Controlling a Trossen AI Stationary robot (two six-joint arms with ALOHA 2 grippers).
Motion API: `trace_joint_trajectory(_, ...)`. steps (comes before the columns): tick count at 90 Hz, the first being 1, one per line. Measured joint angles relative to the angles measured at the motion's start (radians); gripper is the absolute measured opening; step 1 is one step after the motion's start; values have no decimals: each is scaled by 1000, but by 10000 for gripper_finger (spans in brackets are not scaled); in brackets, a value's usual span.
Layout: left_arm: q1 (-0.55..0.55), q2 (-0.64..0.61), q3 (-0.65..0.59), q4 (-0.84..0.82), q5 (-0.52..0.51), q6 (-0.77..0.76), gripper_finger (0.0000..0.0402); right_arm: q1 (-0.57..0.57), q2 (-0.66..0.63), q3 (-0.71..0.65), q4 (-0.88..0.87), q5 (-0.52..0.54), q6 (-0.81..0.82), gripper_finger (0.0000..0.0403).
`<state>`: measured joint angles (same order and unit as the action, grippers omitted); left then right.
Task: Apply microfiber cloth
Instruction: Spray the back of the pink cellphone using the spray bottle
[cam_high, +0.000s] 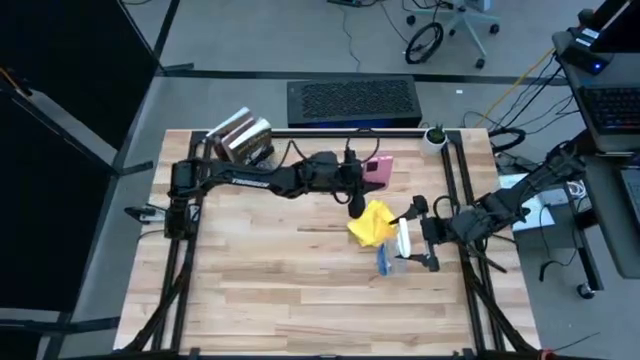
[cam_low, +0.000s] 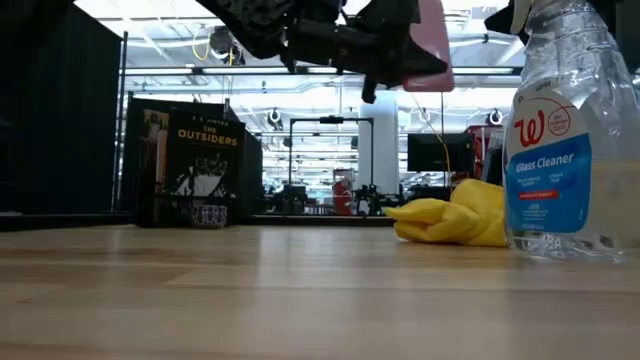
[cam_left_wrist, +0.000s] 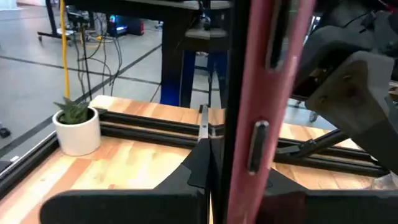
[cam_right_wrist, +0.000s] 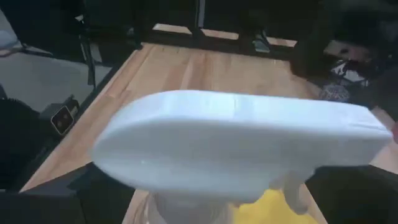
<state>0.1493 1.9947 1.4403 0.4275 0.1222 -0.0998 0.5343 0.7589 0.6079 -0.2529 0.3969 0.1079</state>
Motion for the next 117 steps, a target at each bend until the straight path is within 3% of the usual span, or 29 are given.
trace_joint_trajectory(11,-11,20,30,6,-45,0,13,0,0,0,-1,0,2,396)
trace_joint_trajectory(40,-33,65,78,-1,-48,1,13,0,0,0,-3,-4,11,385)
trace_joint_trajectory(65,-46,131,138,-35,-24,1,13,0,-1,0,-8,-4,10,341)
trace_joint_trajectory(117,-45,136,141,-34,-2,2,13,0,-1,0,-23,-12,15,223)
